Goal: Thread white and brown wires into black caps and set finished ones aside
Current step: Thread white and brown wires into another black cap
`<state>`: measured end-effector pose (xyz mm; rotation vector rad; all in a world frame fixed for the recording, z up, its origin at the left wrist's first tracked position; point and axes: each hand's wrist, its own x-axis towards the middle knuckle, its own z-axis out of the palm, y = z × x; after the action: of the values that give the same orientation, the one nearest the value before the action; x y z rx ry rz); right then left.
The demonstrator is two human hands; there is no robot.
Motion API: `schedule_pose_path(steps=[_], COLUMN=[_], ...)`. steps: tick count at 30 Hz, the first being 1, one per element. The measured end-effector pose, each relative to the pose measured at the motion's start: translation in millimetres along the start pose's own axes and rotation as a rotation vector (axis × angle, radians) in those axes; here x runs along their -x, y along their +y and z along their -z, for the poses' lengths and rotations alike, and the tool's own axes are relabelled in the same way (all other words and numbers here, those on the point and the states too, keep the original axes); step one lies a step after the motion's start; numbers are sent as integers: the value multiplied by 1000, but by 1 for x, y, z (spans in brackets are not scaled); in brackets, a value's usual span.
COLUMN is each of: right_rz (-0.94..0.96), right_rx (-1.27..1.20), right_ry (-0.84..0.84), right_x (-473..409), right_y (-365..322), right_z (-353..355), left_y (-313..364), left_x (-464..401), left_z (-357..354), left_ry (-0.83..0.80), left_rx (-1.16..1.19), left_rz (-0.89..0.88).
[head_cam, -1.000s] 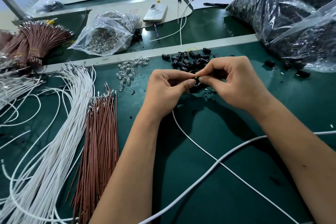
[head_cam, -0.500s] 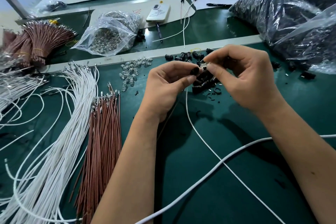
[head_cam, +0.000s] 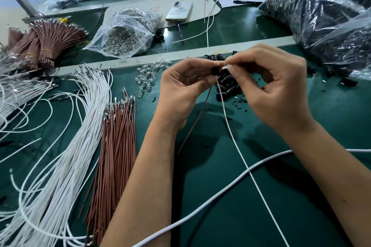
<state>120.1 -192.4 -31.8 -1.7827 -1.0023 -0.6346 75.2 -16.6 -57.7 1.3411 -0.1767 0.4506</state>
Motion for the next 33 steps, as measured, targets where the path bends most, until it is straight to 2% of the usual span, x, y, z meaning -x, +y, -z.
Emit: schedule_pose_path(steps=[6,12,22,33], right_rz=[-12,62,-24,-137], right_rx=[11,91,158,94], right_ry=[37,-14,-76,-108], right_x=[3,3,6,6], right_y=[-4,-4,0,6], right_z=[-3,-5,-9,-9], left_y=[-1,0,0,-2], left_x=[-1,-1,-1,0], left_z=[0,1,-2,-1], left_ry=[-2,17,52,68], left_rx=[-27,-67,-180,-346], left_rz=[-23,1,11,-31])
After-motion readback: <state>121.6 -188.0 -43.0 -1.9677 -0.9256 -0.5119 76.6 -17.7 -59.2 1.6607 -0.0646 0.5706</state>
